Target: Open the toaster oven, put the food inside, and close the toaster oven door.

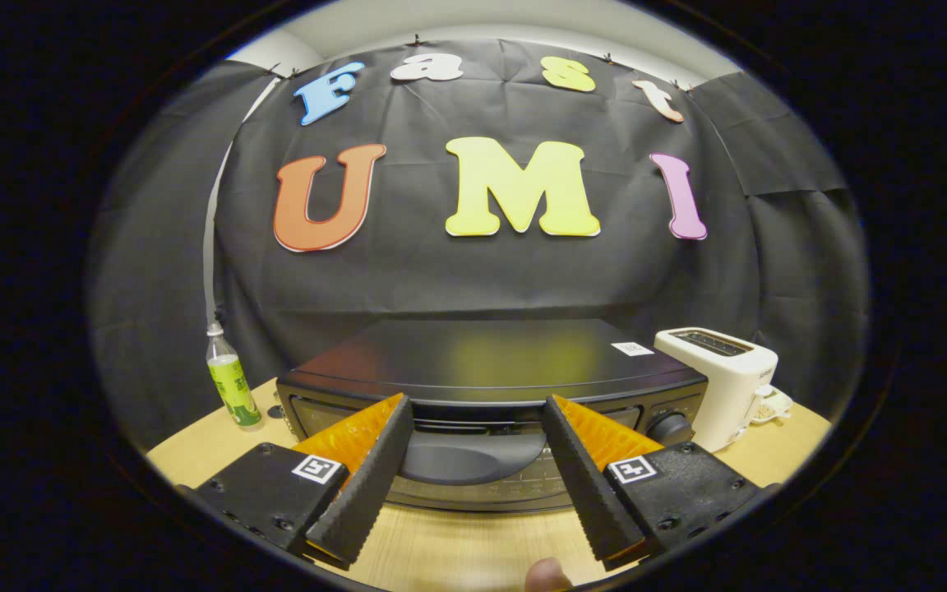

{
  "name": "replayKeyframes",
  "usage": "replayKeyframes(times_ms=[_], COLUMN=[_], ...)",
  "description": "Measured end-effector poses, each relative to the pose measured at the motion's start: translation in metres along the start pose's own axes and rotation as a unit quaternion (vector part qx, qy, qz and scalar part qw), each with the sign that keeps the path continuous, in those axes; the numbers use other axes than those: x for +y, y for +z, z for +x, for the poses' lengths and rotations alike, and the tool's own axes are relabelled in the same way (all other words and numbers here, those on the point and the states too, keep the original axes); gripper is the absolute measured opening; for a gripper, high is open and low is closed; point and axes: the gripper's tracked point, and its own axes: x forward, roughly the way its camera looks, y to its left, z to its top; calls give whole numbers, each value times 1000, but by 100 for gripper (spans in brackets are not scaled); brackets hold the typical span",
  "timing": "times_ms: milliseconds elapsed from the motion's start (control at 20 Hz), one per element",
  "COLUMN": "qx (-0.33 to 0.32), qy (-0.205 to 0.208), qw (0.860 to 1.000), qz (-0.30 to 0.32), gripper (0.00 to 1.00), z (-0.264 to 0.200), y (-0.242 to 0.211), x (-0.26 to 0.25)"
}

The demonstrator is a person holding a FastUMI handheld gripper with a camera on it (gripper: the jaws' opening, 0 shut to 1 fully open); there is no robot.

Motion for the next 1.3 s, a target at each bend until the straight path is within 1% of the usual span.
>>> replayKeyframes(times_ms=[100, 300, 550, 650, 750, 900, 1000, 1050, 1150, 1300], qx=[1, 16, 72, 90, 122, 147, 165, 161, 182, 232], qy=[2, 2, 2, 12, 29, 55, 51, 54, 61, 65], qw=[1000, 1000, 997, 996, 992, 985, 983, 984, 981, 970], qz=[9, -1, -20, -24, -33, -66, -55, -47, -40, -23], gripper=[100, 100, 100, 100, 100, 97, 96, 95, 95, 95], z=[-3, -18, -55, -70, -84, -96, -104, -105, -108, -118], y=[-1, -7, -26, -35, -48, -59, -74, -72, -79, -103], x=[0, 0, 1, 1, 1, -2, -8, -7, -9, -9])
